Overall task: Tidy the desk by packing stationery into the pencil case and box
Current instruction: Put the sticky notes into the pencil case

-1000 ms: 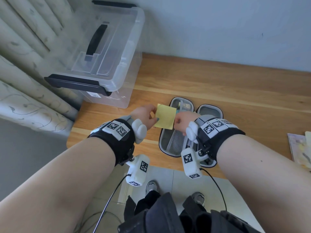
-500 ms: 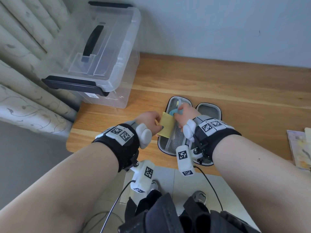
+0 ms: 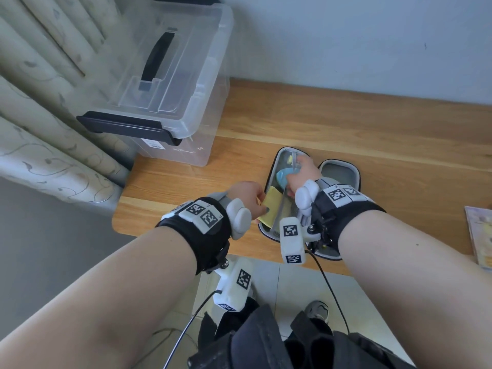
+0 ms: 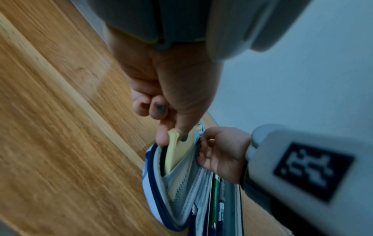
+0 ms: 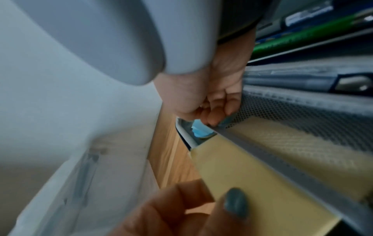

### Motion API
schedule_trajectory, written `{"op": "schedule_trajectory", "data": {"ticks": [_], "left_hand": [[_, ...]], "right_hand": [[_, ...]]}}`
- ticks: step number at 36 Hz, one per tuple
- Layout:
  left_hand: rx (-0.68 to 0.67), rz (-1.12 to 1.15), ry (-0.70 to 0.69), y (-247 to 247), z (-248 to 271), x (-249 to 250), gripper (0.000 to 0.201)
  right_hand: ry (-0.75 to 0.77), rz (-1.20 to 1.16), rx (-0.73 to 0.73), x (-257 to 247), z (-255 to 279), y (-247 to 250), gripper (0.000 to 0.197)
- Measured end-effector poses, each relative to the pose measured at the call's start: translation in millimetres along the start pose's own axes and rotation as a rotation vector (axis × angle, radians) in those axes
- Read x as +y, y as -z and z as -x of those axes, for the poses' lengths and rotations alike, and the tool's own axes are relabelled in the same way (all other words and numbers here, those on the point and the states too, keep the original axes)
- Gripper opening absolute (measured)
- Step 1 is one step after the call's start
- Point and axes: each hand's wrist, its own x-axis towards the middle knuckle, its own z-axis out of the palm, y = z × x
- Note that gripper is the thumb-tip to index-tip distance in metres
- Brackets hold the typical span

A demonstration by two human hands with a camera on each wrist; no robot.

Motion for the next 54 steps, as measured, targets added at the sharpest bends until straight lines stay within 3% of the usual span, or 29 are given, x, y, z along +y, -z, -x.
{"op": "schedule_trajectory", "data": {"ticks": [7, 12, 14, 17, 24, 26, 28, 30, 32, 38, 42, 47, 50, 51, 54], "left_hand": [[0.057, 0.027, 0.029, -15.1, -5.3, 34.0, 0.03], [0.029, 0.092, 0.056, -29.3, -10.5, 52.2, 0.014], [0.0, 0.133, 0.065, -33.4, -13.1, 59.4, 0.019], [-0.013, 0.156, 0.085, -40.8, -18.2, 68.7, 0.02], [-0.077, -0.07, -0.077, -51.9, -25.6, 88.0, 0.017], [-0.086, -0.099, -0.107, -54.3, -28.8, 85.5, 0.02], [-0.102, -0.149, -0.124, -56.8, -32.2, 84.0, 0.023], [-0.078, -0.244, -0.152, -58.3, -36.5, 85.3, 0.032], [-0.049, -0.319, -0.162, -56.9, -40.0, 90.3, 0.039], [-0.142, -0.336, -0.13, -49.2, -54.0, 101.0, 0.039], [-0.129, -0.371, -0.172, -39.3, -55.8, 95.4, 0.037], [-0.076, -0.144, -0.066, -30.7, -65.7, 77.7, 0.027], [0.011, 0.094, 0.035, -34.3, -75.3, 64.8, 0.042], [0.005, 0.132, 0.062, -35.1, -78.0, 63.7, 0.045], [-0.112, 0.098, 0.088, -37.1, -86.1, 66.0, 0.025]], "right_hand": [[-0.088, -0.472, 0.077, 25.4, 11.0, 27.3, 0.061], [-0.151, -0.659, 0.01, 43.2, 19.4, 40.6, 0.058], [-0.198, -0.732, -0.008, 52.2, 20.4, 49.1, 0.047], [-0.267, -0.821, -0.046, 64.6, 21.8, 60.7, 0.012], [-0.378, -0.877, -0.061, 87.2, 17.1, 77.1, 0.026], [-0.358, -0.866, -0.021, 89.3, 16.0, 76.0, 0.011], [-0.357, -0.809, -0.012, 93.8, 14.7, 74.0, 0.037], [-0.332, -0.778, -0.016, 100.0, 10.9, 74.7, 0.047], [-0.363, -0.827, -0.012, 105.5, 6.7, 78.2, 0.046], [-0.331, -0.769, 0.035, 100.3, 2.8, 77.4, 0.054], [-0.299, -0.747, 0.064, 94.6, 0.6, 72.0, 0.054], [-0.296, -0.79, 0.037, 84.4, -10.5, 70.1, 0.053], [-0.307, -0.8, 0.016, 77.4, -18.1, 71.0, 0.048], [-0.314, -0.804, 0.005, 74.5, -20.1, 71.8, 0.047], [-0.289, -0.747, -0.012, 69.3, -25.9, 72.4, 0.054]]}}
